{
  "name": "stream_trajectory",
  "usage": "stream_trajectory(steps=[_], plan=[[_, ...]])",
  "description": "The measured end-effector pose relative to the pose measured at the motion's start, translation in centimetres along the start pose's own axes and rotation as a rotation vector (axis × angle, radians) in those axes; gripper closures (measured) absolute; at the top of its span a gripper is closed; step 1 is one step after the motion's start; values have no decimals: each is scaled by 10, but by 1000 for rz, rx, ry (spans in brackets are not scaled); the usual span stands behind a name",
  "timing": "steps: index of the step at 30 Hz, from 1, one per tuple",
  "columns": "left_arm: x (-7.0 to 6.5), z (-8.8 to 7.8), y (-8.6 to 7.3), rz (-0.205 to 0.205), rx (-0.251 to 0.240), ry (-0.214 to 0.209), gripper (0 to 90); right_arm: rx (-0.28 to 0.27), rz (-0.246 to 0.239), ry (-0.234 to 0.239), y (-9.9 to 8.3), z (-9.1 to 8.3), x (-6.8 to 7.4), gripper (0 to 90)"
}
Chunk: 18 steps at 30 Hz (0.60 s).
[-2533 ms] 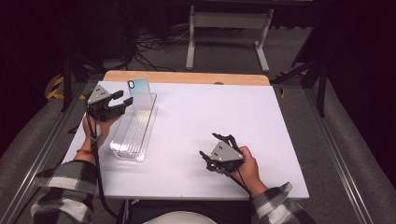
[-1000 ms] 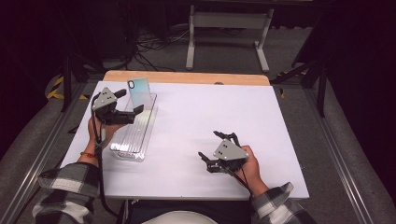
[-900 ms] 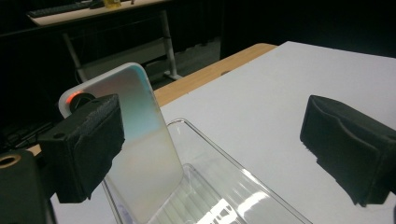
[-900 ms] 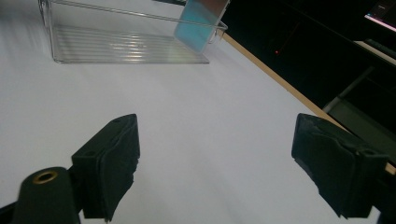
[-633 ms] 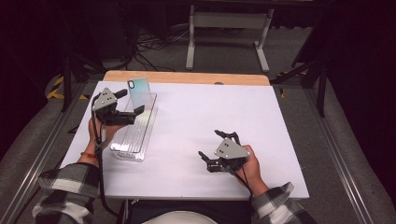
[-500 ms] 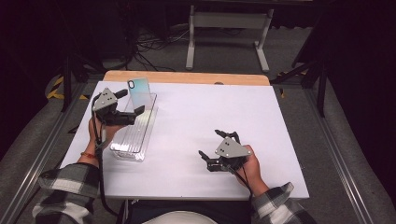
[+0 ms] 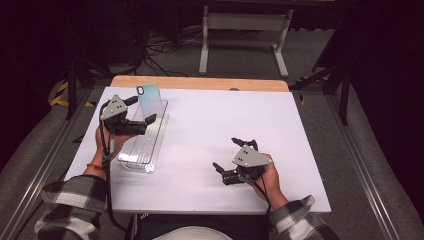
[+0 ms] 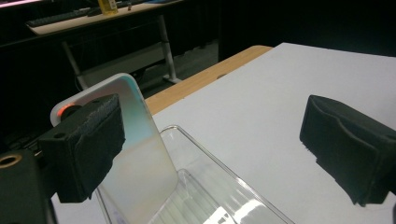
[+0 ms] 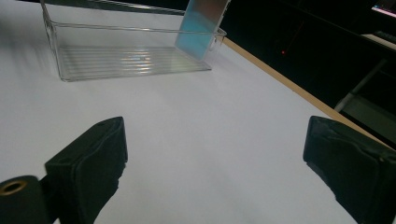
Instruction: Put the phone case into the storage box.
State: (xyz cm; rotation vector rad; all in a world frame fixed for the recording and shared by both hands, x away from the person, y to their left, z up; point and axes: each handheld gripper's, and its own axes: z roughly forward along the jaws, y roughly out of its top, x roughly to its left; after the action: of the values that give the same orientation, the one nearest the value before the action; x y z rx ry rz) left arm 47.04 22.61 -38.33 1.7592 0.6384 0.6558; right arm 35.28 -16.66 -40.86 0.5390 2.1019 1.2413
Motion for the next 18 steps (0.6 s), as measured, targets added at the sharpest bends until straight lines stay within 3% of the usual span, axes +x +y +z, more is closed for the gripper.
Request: stream_trajectory(steps=[18], plan=[[-12,-4,5,10,-20,-23,75,3,17,-42,0,-1,-4,45]])
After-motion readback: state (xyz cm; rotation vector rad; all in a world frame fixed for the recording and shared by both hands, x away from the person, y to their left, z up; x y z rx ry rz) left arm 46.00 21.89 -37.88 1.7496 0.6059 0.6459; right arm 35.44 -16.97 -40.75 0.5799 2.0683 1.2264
